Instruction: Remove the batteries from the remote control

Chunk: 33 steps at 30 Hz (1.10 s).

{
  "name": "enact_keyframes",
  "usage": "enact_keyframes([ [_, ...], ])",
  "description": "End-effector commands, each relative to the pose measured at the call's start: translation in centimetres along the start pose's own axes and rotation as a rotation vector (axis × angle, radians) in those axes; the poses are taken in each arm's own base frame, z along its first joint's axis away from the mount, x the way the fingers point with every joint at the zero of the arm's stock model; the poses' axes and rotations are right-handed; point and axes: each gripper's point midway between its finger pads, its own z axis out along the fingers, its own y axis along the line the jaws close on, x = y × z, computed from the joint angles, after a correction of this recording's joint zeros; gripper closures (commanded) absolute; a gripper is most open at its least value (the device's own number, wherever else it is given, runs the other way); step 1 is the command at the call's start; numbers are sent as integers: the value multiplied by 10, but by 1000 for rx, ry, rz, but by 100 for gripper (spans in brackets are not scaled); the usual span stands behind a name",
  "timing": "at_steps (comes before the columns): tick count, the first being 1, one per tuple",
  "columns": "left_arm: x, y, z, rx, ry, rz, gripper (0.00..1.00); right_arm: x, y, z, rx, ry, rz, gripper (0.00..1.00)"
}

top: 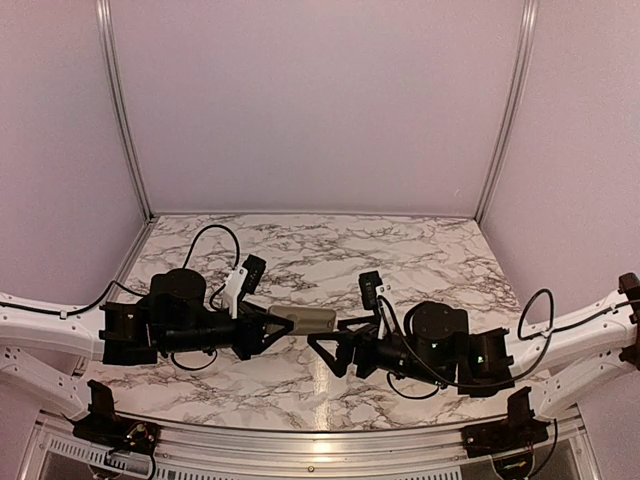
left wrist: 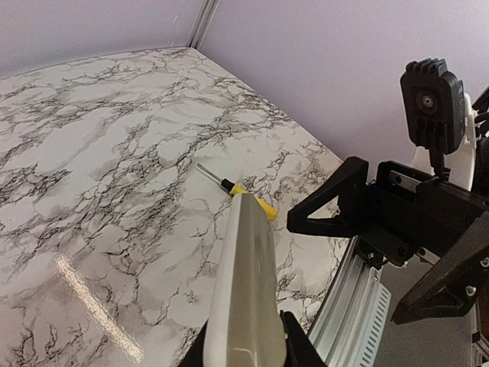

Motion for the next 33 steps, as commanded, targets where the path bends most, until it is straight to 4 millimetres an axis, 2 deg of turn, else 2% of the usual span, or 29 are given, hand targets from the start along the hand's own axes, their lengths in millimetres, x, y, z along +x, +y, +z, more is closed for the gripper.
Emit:
enact_keyframes([
  [1,-14,-11,-5,44,-39,4,100,-25,8,4,-14,-72,31,6],
  [10,-12,-17,-5,78,-29,6,100,-27,4,6,-12,-86,41,7],
  [19,-11,-16,-5,75,-33,3,100,-19,-3,15,15,-66,50,7],
  [33,-11,-16,-4,74,-33,4,100,-18,5,19,-18,-62,53,7],
])
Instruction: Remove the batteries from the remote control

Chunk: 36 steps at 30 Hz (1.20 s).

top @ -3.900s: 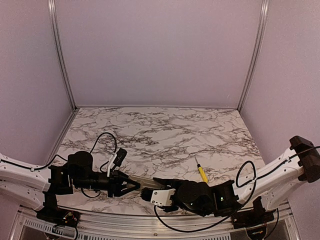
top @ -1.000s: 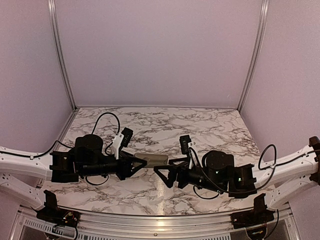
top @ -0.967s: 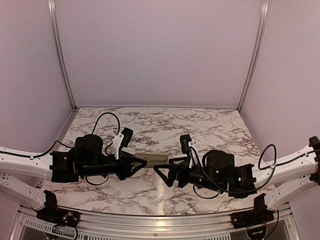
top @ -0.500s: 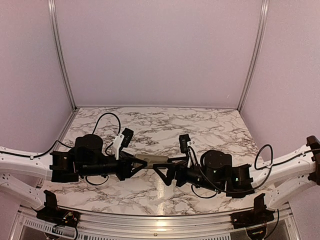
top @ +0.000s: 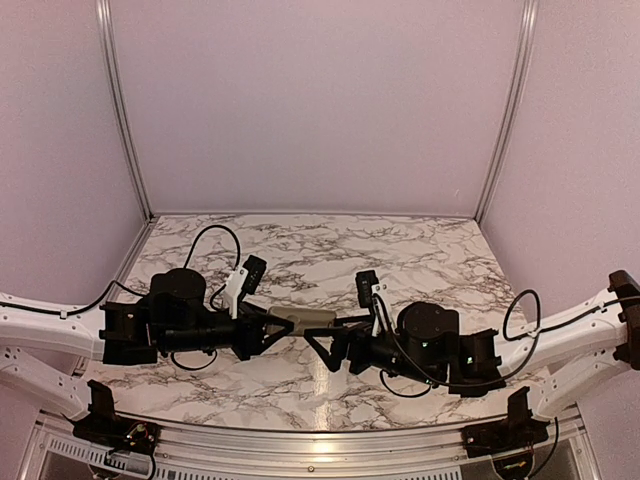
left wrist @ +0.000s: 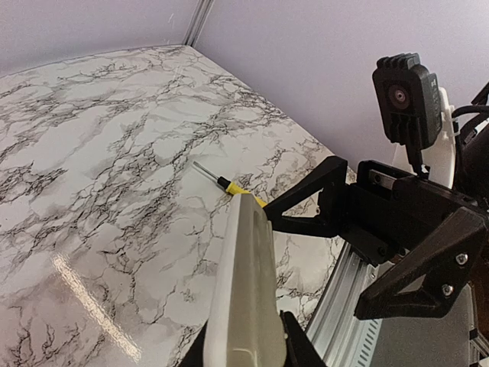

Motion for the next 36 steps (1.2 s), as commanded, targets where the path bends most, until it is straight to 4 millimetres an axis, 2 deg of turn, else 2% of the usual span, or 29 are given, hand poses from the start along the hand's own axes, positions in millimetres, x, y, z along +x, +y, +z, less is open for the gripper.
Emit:
enact_keyframes([
  [1,-13,-13,-3,54,-46,6,100,-18,16,7,-40,-39,23,7],
  [22,-12,-12,-2,51,-41,10,100,-16,26,11,-86,-25,13,9],
  [36,-12,-3,0,1,-51,21,100,-14,41,5,-183,-16,1,11],
])
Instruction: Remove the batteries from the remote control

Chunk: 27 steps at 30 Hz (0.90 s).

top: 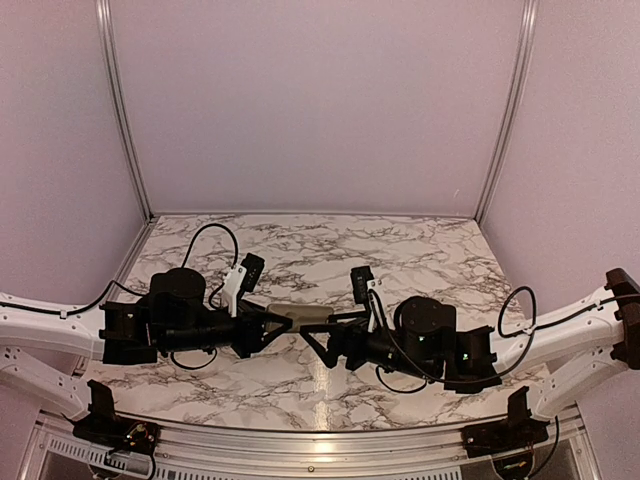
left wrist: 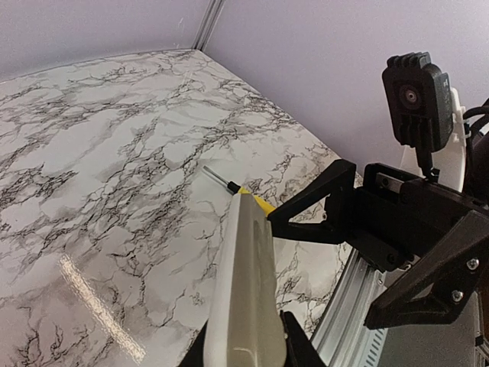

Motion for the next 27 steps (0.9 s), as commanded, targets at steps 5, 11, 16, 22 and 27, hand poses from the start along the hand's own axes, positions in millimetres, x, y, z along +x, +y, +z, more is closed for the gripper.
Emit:
enact_keyframes([
  [5,-10,-6,-1,17,-41,20,100,-13,34,-1,-156,-23,6,12],
  [11,-10,0,-1,-15,-44,24,100,-12,39,-3,-182,-15,-3,12],
  [16,-11,4,0,-39,-50,28,100,-12,43,-6,-204,-10,-8,12],
  [22,-11,8,0,-63,-53,30,100,-13,46,-8,-222,-9,-13,12],
  [27,-10,9,0,-66,-53,30,100,-13,45,-7,-215,-10,-13,13],
])
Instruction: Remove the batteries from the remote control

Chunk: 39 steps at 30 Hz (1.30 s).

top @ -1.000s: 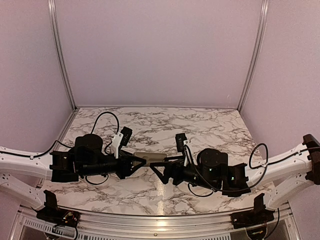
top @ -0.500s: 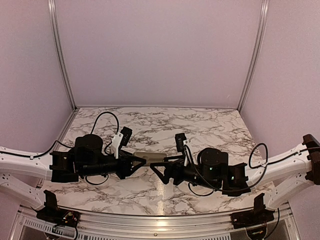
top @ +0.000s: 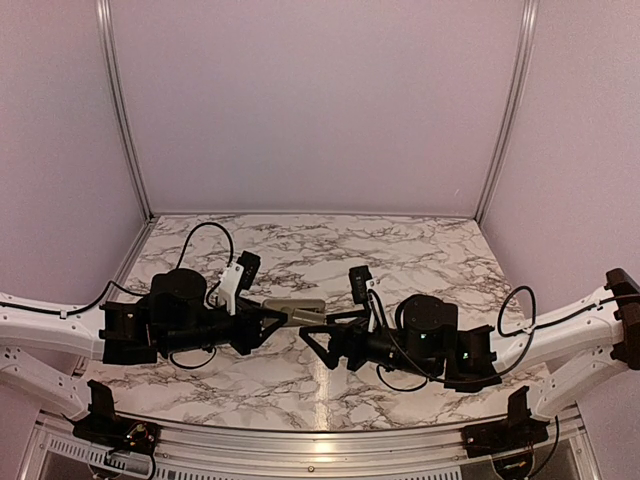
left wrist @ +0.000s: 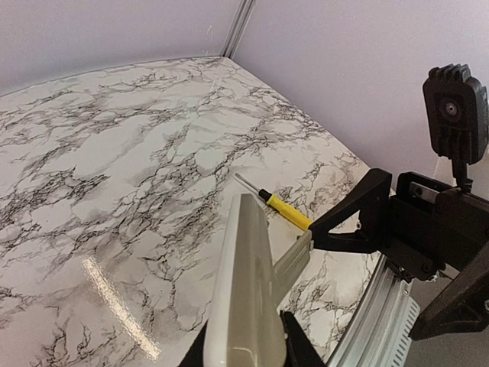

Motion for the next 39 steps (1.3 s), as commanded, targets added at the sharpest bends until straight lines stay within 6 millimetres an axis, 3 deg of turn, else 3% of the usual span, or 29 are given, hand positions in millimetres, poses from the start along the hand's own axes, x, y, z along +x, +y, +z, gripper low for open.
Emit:
enact_keyframes([
  [1,-7,-6,1,21,-27,9,100,-14,40,-5,-167,-25,6,13],
  [19,-7,-6,1,17,-27,9,100,-10,35,0,-135,-13,9,13],
  [39,-8,4,0,-35,-38,17,100,-1,10,2,-13,8,16,12],
])
